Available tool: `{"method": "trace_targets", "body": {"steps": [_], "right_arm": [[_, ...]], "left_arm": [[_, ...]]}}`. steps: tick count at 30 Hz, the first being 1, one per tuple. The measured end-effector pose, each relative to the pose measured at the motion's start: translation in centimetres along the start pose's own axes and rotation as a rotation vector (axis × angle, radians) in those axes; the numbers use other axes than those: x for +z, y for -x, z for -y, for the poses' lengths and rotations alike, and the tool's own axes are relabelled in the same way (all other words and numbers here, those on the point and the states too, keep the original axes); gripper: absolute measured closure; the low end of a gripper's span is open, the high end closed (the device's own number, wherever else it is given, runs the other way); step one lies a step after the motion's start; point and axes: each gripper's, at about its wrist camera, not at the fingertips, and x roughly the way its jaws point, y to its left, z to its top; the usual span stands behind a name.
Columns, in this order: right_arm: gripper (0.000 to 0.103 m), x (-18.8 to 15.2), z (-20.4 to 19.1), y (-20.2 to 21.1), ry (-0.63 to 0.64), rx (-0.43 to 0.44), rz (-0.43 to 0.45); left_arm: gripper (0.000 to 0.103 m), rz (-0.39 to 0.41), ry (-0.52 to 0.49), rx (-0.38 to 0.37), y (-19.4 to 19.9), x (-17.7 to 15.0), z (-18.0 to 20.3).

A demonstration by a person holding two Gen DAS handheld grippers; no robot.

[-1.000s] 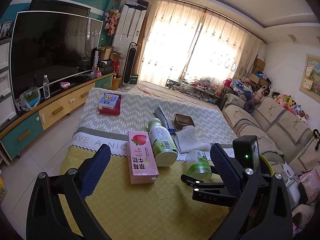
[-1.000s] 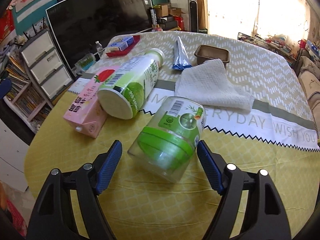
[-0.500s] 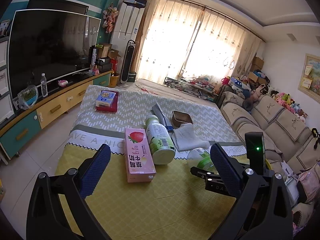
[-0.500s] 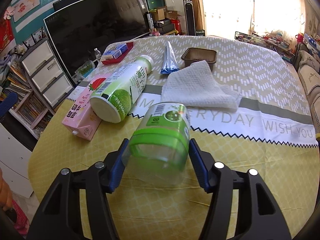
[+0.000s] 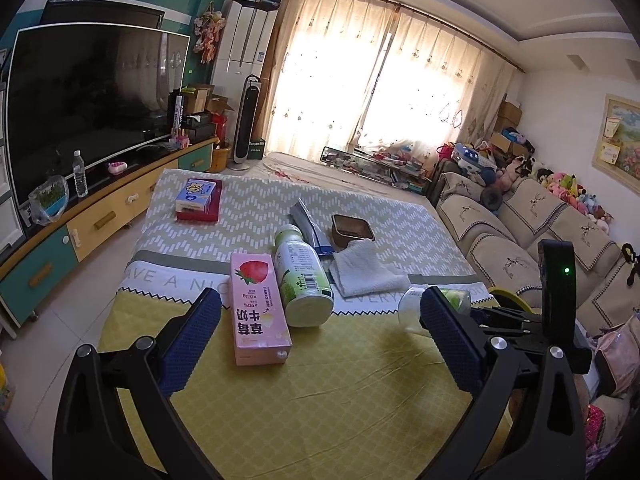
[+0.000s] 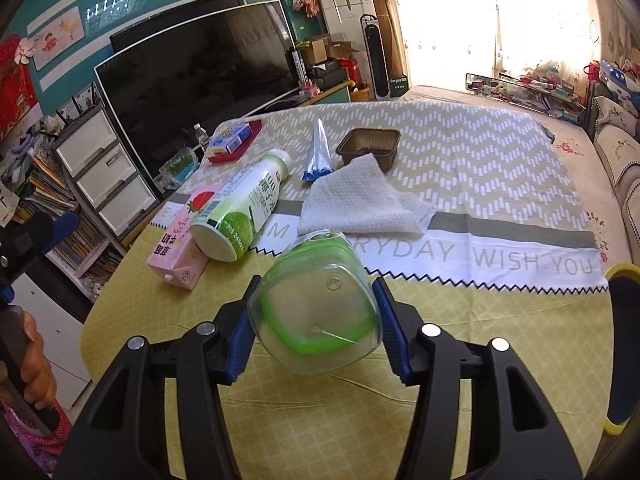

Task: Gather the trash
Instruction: 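Reach the right tool to the clear green-lidded jar and grasp it, then carry the jar over the bin and open the right tool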

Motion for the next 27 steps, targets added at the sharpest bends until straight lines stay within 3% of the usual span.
{"method": "trace_targets", "body": {"steps": [6,10,14,18,23,27], "right_arm": [[0.051,0.2,3.0,2.3,-0.063,-0.008,0.045],[0.051,-0.1,6.4,4.3,-0.125,-0.063,0.085],[0.051,-0.8,10.9,7.1,-0.204,-0.165,0.142],[0.051,-2.2,16.6,9.7,-0.314,-0.325,0.177],[0.051,-5.1,23.7,11.0,-0.457,-0.484,0.155],[0.051,-7.1,28.0,10.5,-0.540,-0.549,0.112]], "left_arm": [[0.005,-0.005,-0.020,-0.009,-0.5,0.2,1.0],[0.005,-0.014,-0.037,-0.012,-1.1,0.3,1.7],[0.005,-0.025,-0.051,-0.012,-1.7,0.4,2.5],[0.005,-0.035,-0.059,-0.012,-2.5,0.5,3.1],[0.005,-0.055,-0.070,-0.016,-3.7,0.4,3.9],[0.005,-0.072,-0.085,-0.018,-4.7,0.4,4.7]]}}
